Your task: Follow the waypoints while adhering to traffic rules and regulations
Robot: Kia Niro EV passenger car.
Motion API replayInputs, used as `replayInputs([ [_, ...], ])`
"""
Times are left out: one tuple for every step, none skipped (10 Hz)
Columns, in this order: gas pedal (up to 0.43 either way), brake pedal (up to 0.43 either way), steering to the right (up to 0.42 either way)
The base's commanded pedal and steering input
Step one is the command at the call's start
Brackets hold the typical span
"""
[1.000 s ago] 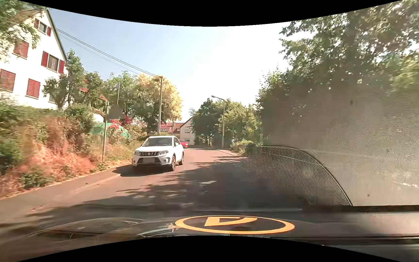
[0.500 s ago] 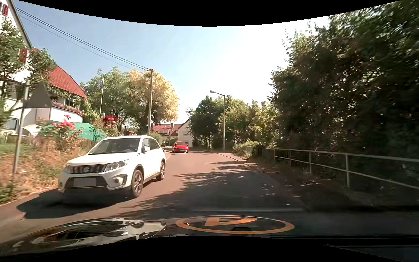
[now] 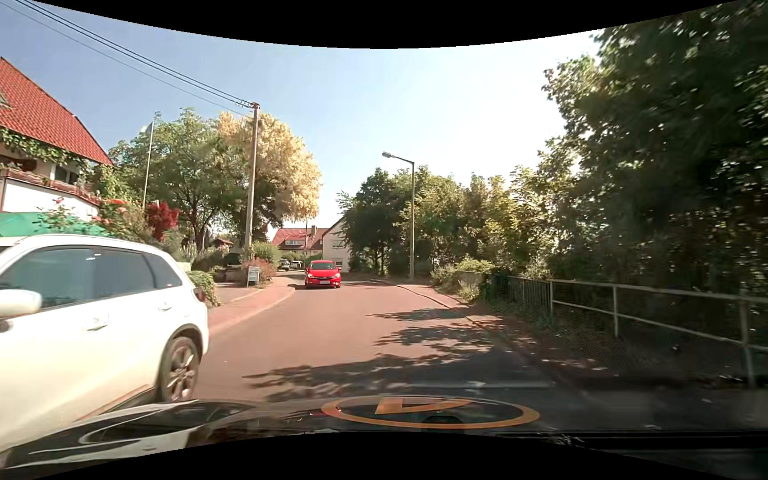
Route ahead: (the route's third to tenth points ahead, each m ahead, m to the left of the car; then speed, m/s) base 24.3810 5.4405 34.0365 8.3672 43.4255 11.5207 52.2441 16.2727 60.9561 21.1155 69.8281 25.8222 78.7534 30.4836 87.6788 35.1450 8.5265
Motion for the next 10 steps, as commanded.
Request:
replayInputs([
  [0.209,0.000,-0.004],
  [0.209,0.000,-0.005],
  [0.209,0.000,-0.005],
  [0.209,0.000,-0.010],
  [0.209,0.000,-0.020],
  [0.209,0.000,-0.029],
  [0.209,0.000,-0.033],
  [0.209,0.000,-0.034],
  [0.209,0.000,-0.035],
  [0.197,0.000,-0.038],
])
